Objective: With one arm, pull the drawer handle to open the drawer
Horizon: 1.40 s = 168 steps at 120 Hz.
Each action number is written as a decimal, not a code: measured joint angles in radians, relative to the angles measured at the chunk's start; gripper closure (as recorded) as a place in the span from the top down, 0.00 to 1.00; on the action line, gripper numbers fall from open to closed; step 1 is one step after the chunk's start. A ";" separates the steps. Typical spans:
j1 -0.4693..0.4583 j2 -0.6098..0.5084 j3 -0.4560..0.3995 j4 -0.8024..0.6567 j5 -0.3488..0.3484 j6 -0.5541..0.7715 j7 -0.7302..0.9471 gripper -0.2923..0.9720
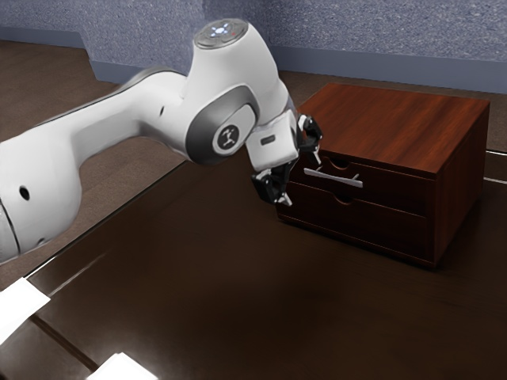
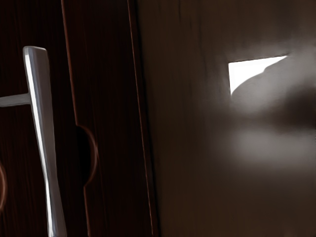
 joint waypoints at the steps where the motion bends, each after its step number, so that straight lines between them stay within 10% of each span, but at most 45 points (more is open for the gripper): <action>1: 0.000 0.001 0.000 0.000 0.001 0.000 -0.001 0.77; 122: -0.011 0.084 -0.036 0.050 0.047 0.018 -0.098 0.77; 168: -0.006 0.086 -0.036 0.058 0.047 0.012 -0.107 0.61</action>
